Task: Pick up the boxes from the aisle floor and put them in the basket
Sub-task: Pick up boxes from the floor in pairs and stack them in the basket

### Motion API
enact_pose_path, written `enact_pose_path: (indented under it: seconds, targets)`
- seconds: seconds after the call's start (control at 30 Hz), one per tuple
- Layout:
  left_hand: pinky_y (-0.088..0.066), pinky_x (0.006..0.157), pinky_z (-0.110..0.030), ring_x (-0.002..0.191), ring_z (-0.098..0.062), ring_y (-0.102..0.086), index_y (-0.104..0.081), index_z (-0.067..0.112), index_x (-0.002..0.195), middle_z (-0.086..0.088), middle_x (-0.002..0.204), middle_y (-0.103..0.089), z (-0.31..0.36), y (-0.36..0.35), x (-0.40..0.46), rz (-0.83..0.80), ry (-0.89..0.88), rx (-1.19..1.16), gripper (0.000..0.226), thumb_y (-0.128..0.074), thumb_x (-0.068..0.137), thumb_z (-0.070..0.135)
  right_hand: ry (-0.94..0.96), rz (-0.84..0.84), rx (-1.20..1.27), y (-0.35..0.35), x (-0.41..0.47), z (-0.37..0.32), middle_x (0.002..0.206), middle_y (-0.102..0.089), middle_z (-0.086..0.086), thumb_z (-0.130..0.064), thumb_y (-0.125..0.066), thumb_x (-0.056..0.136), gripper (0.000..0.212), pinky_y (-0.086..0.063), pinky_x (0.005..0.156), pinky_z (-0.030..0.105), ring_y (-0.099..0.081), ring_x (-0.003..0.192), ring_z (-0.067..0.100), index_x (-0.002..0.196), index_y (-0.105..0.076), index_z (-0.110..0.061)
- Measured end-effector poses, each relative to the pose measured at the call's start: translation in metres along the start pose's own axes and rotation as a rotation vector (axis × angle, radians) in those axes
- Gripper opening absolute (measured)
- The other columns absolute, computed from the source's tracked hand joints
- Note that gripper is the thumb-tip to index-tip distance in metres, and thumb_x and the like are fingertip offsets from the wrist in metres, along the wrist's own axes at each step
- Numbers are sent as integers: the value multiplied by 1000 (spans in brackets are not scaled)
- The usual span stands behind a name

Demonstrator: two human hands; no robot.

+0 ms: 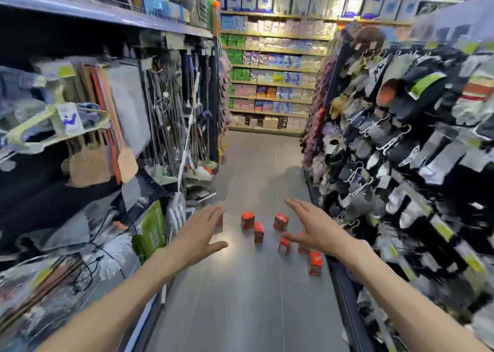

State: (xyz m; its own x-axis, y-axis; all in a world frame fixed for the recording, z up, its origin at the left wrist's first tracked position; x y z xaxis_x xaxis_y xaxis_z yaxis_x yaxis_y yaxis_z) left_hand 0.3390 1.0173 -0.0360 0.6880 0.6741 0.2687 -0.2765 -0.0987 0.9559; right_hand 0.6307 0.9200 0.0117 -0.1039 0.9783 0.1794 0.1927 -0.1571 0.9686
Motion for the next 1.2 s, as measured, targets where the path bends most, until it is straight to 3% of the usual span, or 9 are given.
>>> enact_pose_path:
  seconds: [0.1,0.27,0.5,0.7,0.87,1.2]
  targets:
    - [-18,121,-38,147,-25,-21,-23,15,154,-6,159,-27,-38,-29,71,-13,-4,-14,89,-56,87,65,6,-8,-4,-18,68,48,153,-37,9,-59,-66,82,93,-25,114,28,-36,139,23,152,-28,-13]
    - [-14,119,-34,146,-25,-22,-26,13,152,-8,158,-29,-90,-63,190,-24,4,-6,86,-63,88,55,13,-20,13,-43,189,131,155,-35,6,-79,-45,75,102,-26,114,29,-34,140,22,153,-24,-16]
    - [-19,120,-38,145,-26,-25,-25,11,153,-8,157,-30,-180,-88,345,-55,49,33,89,-64,87,56,55,-58,19,-55,367,209,155,-34,6,-68,-61,81,95,-31,112,33,-36,138,24,153,-23,-20]
    - [-22,119,-40,146,-24,-24,-25,12,154,-8,158,-29,-277,-131,448,-49,54,11,92,-44,85,70,93,-89,30,-92,513,256,155,-33,4,-69,-59,81,95,-35,110,37,-39,136,25,154,-20,-22]
    - [-17,121,-35,145,-24,-25,-24,13,154,-8,158,-29,-363,-178,543,-42,66,-19,87,-60,88,57,89,-96,53,-137,631,295,156,-32,3,-67,-60,82,93,-31,112,33,-35,139,22,154,-21,-23]
    - [-21,119,-37,144,-28,-29,-28,9,152,-12,157,-31,-496,-277,688,-166,65,-85,86,-66,87,50,31,-154,97,-218,805,376,155,-34,6,-65,-61,83,90,-30,113,34,-35,139,23,153,-25,-20]
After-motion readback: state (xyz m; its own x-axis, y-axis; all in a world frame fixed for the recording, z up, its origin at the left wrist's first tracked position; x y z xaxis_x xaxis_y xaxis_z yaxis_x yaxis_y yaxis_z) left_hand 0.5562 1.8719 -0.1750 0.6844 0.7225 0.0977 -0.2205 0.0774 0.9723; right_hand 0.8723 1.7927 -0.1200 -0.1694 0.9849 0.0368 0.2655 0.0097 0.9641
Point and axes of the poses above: each hand's wrist, its own x-axis towards the middle knuckle, its own y-axis out of the back of the hand, z = x × y, the point moved 3 cm from there along x, towards the middle knuckle
